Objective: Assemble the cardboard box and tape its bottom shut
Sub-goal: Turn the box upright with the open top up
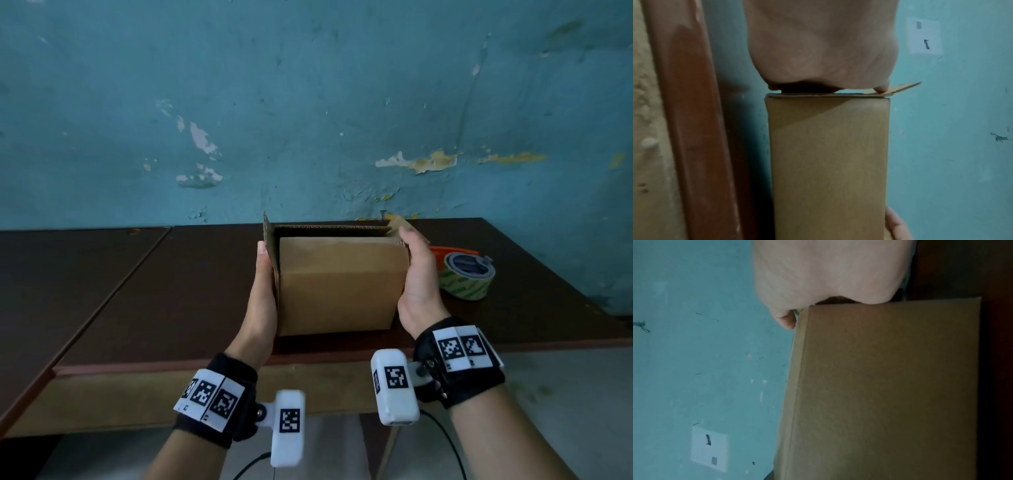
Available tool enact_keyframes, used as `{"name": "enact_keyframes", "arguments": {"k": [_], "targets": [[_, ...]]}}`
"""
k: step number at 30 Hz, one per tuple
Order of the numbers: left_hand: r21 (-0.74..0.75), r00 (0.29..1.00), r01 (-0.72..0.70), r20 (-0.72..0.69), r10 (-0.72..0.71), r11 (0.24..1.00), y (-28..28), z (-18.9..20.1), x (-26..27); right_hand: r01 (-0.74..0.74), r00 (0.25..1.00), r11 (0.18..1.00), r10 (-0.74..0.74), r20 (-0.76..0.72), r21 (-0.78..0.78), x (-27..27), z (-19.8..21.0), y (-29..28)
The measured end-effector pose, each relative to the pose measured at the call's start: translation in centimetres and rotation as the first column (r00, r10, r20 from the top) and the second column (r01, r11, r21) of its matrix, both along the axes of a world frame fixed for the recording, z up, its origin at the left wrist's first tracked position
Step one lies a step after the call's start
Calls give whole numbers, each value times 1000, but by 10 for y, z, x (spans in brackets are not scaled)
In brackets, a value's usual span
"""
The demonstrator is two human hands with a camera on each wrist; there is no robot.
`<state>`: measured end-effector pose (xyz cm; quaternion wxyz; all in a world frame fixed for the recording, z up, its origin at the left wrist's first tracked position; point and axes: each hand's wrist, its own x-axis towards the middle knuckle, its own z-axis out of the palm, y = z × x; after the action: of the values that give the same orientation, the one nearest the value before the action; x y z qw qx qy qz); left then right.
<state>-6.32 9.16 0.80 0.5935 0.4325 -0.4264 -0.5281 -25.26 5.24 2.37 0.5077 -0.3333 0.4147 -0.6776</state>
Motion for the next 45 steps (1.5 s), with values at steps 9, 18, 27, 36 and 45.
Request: {"name": "enact_keyframes", "arguments": {"k": [9,18,27,36,45], "targets": [[36,999,-28,-28,29,999,-5,1,1,15,1000,998,-14,8,-62,1,0,2],[-36,977,-157,-154,149,987,-13,-1,12,84,996,982,-79,33,-172,-5,7,5],[-92,976,-125,-191,106,988,-12,1,8,36,999,987,-31,35,-154,-7,7,5],[-105,982,-119,-161,101,987,-16,3,14,-31,999,990,35,28,-136,-9,8,3],[-140,989,-92,-127,74,986,-14,2,9,-17,1000,989,19,13,-147,-17,8,1]]}}
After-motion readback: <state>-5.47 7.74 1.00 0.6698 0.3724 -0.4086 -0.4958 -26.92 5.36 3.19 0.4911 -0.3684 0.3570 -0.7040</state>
